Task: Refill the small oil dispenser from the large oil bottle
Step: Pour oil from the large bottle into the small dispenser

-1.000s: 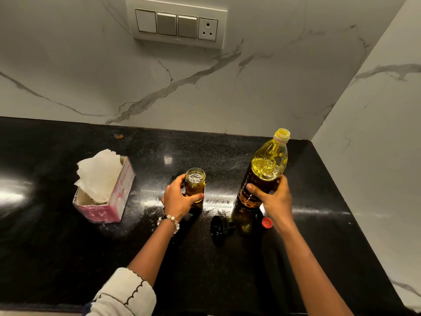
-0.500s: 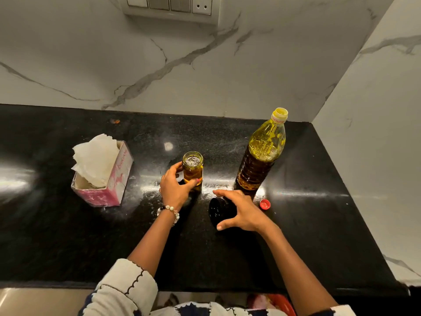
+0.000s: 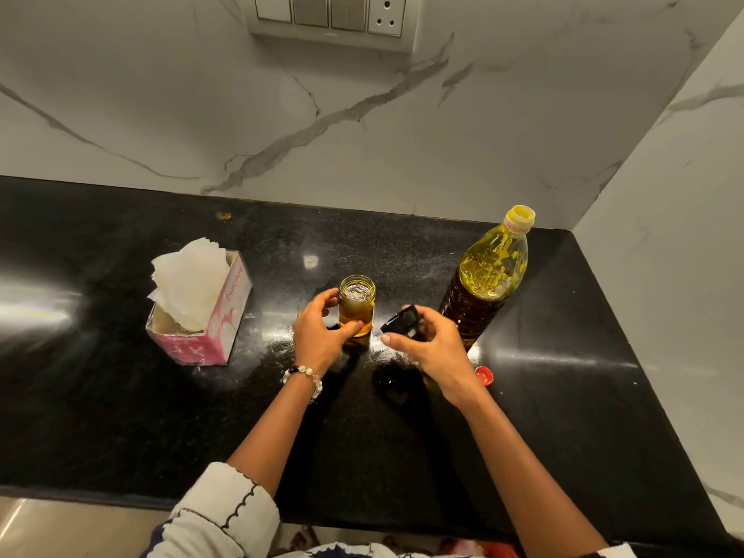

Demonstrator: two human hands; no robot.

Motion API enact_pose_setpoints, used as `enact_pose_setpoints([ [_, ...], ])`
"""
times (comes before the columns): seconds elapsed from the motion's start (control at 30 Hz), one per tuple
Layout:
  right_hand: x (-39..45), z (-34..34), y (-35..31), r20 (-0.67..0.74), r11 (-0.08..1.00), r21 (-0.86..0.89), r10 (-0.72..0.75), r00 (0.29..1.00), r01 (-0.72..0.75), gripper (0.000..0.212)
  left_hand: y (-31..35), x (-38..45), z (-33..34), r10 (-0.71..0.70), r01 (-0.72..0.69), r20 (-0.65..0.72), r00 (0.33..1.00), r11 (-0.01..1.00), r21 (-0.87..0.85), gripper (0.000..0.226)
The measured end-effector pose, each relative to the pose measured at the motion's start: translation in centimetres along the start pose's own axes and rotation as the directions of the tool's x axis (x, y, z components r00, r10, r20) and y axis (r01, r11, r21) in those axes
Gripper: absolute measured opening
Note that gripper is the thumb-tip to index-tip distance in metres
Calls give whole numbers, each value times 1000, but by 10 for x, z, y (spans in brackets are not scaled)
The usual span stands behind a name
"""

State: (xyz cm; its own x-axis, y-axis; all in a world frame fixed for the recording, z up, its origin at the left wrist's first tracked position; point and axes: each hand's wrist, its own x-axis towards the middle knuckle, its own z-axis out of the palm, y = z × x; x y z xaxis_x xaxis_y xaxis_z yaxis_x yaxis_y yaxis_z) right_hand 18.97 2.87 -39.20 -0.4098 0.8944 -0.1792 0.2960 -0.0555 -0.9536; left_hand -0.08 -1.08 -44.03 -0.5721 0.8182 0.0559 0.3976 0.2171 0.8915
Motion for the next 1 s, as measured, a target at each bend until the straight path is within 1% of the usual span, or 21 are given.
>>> enact_pose_setpoints([
  [0.07,8,-1,-20,-6,998,57,-31,999,32,45,-1,3,0,15,-15,16,1000,1000,-2,69],
  [0.13,20,0,-38,-15,999,14,-46,999,46,46,-1,7,-1,32,-33,31,999,999,2,71],
  [0.17,27,0,-47,-16,997,-64,-50,999,49,50,-1,9,-1,39,-39,47,998,999,4,72],
  [0.2,34,1,-54,-11,982,-181,-52,999,49,56,-1,11,-1,42,-42,67,997,999,3,74],
  [0.27,48,3,-67,34,896,-442,-40,999,51,70,-2,14,-1,48,-47,97,994,999,-6,77],
  [0.3,54,5,-74,66,834,-549,-28,997,60,72,-2,15,-1,49,-48,107,993,999,-14,78],
  [0.37,64,11,-85,136,732,-676,9,991,87,69,-2,17,-2,52,-50,124,991,998,-25,81],
  [0.47,75,20,-96,217,627,-765,41,975,144,62,-2,19,-3,57,-52,149,987,998,-37,81],
  [0.57,81,25,-104,295,574,-792,64,953,207,59,0,21,-4,61,-54,164,985,997,-49,77],
  [0.67,85,32,-108,347,581,-774,55,936,253,52,0,23,-4,54,-44,172,984,997,-59,77],
  [0.8,89,36,-106,352,591,-757,10,936,278,49,1,25,-3,33,-22,190,981,998,-62,85],
  [0.9,87,34,-101,363,596,-742,-30,931,308,47,-1,25,-3,24,-11,196,980,997,-70,83],
  [1.0,85,34,-99,377,575,-742,-70,924,346,47,-2,26,-3,27,-13,201,979,997,-71,77],
])
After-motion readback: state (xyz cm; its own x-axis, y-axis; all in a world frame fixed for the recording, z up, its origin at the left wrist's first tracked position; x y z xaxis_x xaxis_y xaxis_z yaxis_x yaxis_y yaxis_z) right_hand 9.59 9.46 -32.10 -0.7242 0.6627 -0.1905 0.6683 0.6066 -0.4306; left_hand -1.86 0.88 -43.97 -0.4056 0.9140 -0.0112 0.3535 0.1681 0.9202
